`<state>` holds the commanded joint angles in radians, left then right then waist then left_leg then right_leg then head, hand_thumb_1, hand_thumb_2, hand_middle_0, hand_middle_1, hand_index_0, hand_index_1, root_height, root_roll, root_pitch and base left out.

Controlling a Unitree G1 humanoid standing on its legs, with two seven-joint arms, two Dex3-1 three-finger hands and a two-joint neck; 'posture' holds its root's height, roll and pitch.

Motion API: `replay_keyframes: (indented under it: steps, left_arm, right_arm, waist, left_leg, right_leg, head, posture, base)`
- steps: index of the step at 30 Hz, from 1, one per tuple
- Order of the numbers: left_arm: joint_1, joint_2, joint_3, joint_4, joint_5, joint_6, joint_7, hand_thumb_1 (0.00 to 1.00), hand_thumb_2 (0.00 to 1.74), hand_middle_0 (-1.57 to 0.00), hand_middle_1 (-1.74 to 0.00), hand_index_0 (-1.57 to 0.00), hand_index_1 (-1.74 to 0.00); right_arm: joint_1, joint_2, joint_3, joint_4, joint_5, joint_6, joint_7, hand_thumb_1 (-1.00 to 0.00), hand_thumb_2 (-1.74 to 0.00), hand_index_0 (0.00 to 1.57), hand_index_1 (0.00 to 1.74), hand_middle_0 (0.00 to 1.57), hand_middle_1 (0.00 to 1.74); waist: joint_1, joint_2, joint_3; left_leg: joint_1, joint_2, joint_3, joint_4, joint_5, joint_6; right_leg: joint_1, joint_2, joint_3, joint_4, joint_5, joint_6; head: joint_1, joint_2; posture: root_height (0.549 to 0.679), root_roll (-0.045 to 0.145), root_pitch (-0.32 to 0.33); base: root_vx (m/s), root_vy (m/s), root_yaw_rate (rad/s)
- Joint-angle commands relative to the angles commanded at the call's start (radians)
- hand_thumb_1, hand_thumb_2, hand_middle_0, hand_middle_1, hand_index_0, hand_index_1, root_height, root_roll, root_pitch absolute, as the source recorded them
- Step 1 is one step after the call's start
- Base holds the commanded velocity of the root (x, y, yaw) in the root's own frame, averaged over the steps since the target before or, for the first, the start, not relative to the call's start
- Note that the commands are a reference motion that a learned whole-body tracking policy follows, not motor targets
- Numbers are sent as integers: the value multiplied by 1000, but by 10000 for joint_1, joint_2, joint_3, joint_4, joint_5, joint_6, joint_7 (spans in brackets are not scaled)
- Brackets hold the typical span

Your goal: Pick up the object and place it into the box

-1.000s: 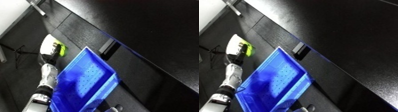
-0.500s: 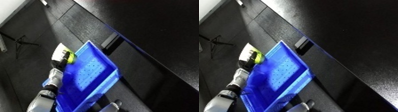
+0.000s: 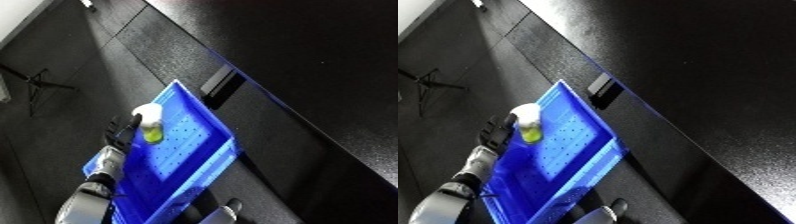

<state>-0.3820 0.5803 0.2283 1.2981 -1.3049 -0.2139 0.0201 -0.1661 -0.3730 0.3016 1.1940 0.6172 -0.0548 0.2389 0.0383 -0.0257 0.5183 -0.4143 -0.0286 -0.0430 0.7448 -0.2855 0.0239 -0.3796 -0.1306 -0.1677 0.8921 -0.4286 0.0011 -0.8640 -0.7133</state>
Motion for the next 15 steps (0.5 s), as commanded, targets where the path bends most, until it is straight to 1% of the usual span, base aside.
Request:
replay_keyframes:
  steps: [7,10,12,15]
  left_arm:
    - [-113,89,-12,120,-75,53,-116,0,0,0,0,0,0]
    - [-158,111,-40,141,-52,114,-211,0,0,0,0,0,0]
    - [-175,105,-65,130,-48,195,-510,0,0,0,0,0,0]
    - [-167,58,-177,61,173,291,-1291,0,0,0,0,0,0]
  right_arm:
    - [-30,-3,65,-48,27,20,-31,0,0,0,0,0,0]
    - [-54,16,89,-62,67,14,-47,0,0,0,0,0,0]
    - [-76,31,97,-69,96,10,-58,0,0,0,0,0,0]
    - [-90,39,85,-90,124,-4,-76,0,0,0,0,0,0]
  waist:
    - [-3,22,-13]
    - [-3,28,-17]
    - [-3,26,-20]
    - [-14,26,-23]
  left_leg:
    - [-28,-11,6,-62,32,-14]
    - [-43,-16,9,-68,32,-8]
    - [-46,-18,15,-72,24,-4]
    - [-38,-16,40,-62,-6,-1]
  right_leg:
    - [-46,-7,-10,-66,49,13]
    - [-82,-9,-14,-76,75,22]
    - [-104,-4,-15,-87,95,30]
    - [-123,3,-5,-119,147,61]
  head:
    - [113,96]
    - [340,161]
    - [514,222]
    - [1075,300]
  posture:
    - [621,41,-61]
    - [621,40,-59]
    - [622,39,-58]
    - [622,36,-56]
  base:
    - [-20,2,4]
    - [-23,-4,7]
    - [-23,-10,-3]
    - [-23,-12,-32]
